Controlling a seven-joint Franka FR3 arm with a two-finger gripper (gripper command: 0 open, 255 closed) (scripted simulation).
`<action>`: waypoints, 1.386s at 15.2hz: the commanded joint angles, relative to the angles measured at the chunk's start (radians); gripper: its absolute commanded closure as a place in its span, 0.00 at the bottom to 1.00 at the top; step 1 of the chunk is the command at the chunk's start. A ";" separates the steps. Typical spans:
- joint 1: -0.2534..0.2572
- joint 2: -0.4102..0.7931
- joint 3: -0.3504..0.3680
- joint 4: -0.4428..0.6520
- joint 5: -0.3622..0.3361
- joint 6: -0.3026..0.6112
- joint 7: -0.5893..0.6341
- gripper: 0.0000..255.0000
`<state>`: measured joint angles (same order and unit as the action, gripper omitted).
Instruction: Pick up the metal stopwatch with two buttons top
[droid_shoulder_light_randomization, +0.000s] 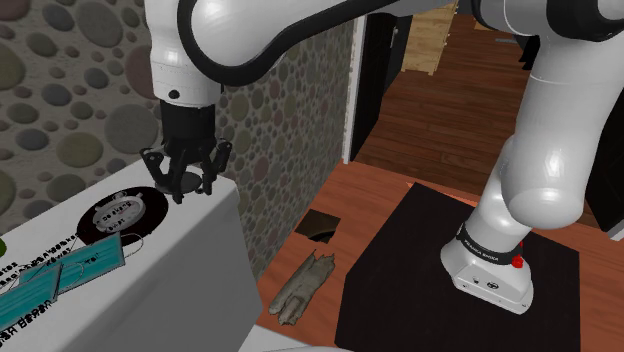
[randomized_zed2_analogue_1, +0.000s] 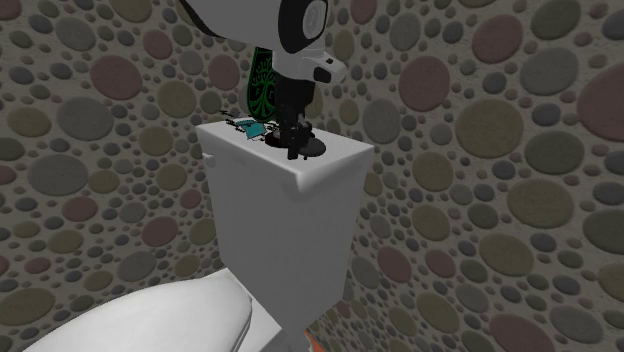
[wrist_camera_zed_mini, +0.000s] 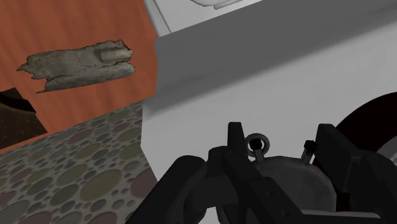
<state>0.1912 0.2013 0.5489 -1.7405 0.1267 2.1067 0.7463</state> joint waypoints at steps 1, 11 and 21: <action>0.000 0.000 0.000 0.000 0.000 0.000 0.000 1.00; -0.001 -0.012 0.001 0.054 0.002 -0.064 0.008 1.00; 0.003 -0.012 0.003 0.188 -0.007 -0.195 0.032 1.00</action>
<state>0.1940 0.1852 0.5523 -1.5729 0.1226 1.9283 0.7772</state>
